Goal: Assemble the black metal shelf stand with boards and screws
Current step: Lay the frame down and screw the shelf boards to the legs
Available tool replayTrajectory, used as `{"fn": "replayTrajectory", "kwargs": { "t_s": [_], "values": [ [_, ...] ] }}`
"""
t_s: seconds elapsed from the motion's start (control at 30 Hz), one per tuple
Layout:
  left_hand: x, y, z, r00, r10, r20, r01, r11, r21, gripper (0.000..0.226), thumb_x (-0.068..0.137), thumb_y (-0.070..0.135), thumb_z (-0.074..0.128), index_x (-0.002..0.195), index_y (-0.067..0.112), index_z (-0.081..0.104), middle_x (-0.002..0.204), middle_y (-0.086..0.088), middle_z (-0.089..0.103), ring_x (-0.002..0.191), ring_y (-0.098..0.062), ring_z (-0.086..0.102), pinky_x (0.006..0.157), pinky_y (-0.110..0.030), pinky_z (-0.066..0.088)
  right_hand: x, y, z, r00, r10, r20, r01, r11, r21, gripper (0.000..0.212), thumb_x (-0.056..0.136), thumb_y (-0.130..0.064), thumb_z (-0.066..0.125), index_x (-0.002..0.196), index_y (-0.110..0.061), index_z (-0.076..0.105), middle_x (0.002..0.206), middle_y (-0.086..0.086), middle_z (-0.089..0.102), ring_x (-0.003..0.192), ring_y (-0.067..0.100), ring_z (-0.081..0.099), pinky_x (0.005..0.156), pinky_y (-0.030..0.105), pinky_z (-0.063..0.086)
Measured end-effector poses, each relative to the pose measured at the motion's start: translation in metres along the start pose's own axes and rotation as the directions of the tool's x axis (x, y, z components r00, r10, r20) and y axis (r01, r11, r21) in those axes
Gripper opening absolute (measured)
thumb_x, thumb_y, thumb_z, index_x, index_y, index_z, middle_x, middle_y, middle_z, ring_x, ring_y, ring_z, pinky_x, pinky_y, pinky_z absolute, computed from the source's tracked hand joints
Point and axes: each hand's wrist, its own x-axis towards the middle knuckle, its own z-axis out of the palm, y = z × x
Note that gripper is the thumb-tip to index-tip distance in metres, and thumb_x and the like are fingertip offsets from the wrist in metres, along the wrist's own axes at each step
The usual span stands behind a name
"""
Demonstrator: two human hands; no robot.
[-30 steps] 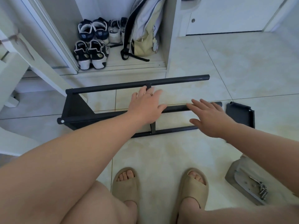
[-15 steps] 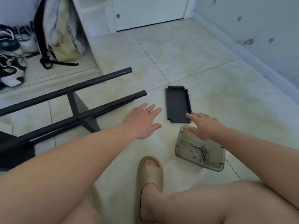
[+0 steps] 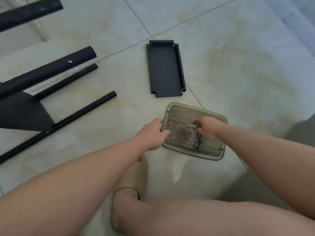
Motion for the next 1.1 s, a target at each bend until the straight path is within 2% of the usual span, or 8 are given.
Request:
{"fn": "replayTrajectory", "kwargs": {
  "t_s": [0.1,0.17,0.27,0.4,0.63,0.7,0.83,1.1],
  "values": [
    [0.008,-0.013,0.02,0.996,-0.016,-0.082,0.003,0.988,-0.153,0.027,0.101,0.034,0.052,0.124,0.02,0.054,0.113,-0.007,0.067,0.098,-0.031,0.067,0.093,-0.041,0.051,0.013,0.012,0.026,1.0,-0.006,-0.018,0.006,1.0,0.005,0.04,0.097,-0.016,0.051,0.137,-0.019,0.059,0.13,0.011,0.065,0.118,0.032,0.06,0.096,0.035,0.049],
    [0.01,-0.018,0.026,0.993,-0.014,-0.118,-0.008,0.983,-0.185,0.009,0.1,0.034,0.052,0.102,0.025,0.053,0.099,-0.005,0.067,0.089,-0.03,0.068,0.087,-0.042,0.053,0.018,0.017,0.041,0.999,-0.035,-0.027,0.035,0.999,0.004,0.041,0.094,-0.013,0.054,0.132,-0.021,0.062,0.125,0.009,0.068,0.113,0.031,0.062,0.094,0.037,0.051],
    [0.011,-0.018,0.029,0.991,-0.017,-0.129,-0.011,0.978,-0.209,0.017,0.1,0.032,0.052,0.086,0.026,0.046,0.083,0.002,0.065,0.074,-0.022,0.071,0.072,-0.035,0.051,0.026,0.014,0.058,0.991,-0.127,-0.045,0.125,0.991,-0.056,0.041,0.092,-0.018,0.062,0.133,-0.022,0.059,0.129,0.007,0.061,0.117,0.031,0.059,0.093,0.039,0.05],
    [0.015,-0.019,0.028,0.995,-0.032,-0.099,0.007,0.97,-0.242,0.019,0.101,0.032,0.051,0.085,0.025,0.046,0.083,0.002,0.062,0.058,-0.011,0.07,0.052,-0.025,0.04,0.036,0.005,0.077,0.976,-0.211,-0.048,0.2,0.965,-0.168,0.029,0.094,-0.017,0.059,0.122,-0.019,0.058,0.126,0.007,0.049,0.112,0.034,0.059,0.08,0.04,0.051],
    [0.013,-0.015,0.027,0.996,-0.055,-0.07,0.032,0.955,-0.294,0.014,0.101,0.032,0.052,0.094,0.02,0.05,0.091,-0.001,0.065,0.068,-0.019,0.072,0.051,-0.019,0.042,0.039,0.004,0.077,0.974,-0.222,-0.039,0.206,0.946,-0.249,0.023,0.098,-0.016,0.053,0.12,-0.017,0.058,0.129,0.005,0.053,0.116,0.031,0.058,0.077,0.036,0.045],
    [0.009,-0.013,0.024,0.996,-0.068,-0.063,0.048,0.957,-0.286,0.018,0.1,0.037,0.053,0.107,0.02,0.052,0.098,0.0,0.065,0.079,-0.02,0.071,0.062,-0.024,0.047,0.034,0.0,0.067,0.982,-0.183,-0.045,0.169,0.962,-0.215,0.019,0.098,-0.015,0.051,0.116,-0.017,0.058,0.125,0.008,0.058,0.111,0.033,0.061,0.077,0.035,0.046],
    [-0.008,-0.012,0.005,0.993,-0.099,-0.071,0.085,0.98,-0.179,0.045,0.099,0.048,0.05,0.132,0.019,0.045,0.119,-0.004,0.061,0.106,-0.026,0.063,0.087,-0.036,0.047,0.011,-0.015,0.029,0.98,-0.16,-0.114,0.144,0.98,-0.137,0.01,0.096,-0.012,0.046,0.095,-0.021,0.051,0.104,0.011,0.064,0.09,0.034,0.062,0.08,0.042,0.054],
    [-0.076,-0.017,-0.095,0.965,0.031,-0.26,0.007,0.99,0.144,0.039,0.098,0.04,0.054,0.132,0.02,0.049,0.128,-0.001,0.058,0.113,-0.021,0.055,0.084,-0.031,0.039,-0.06,-0.109,-0.049,0.883,-0.344,-0.32,0.351,0.936,-0.038,0.006,0.097,-0.018,0.053,0.095,-0.023,0.054,0.095,0.001,0.062,0.087,0.027,0.058,0.068,0.034,0.045]
  ]
}}
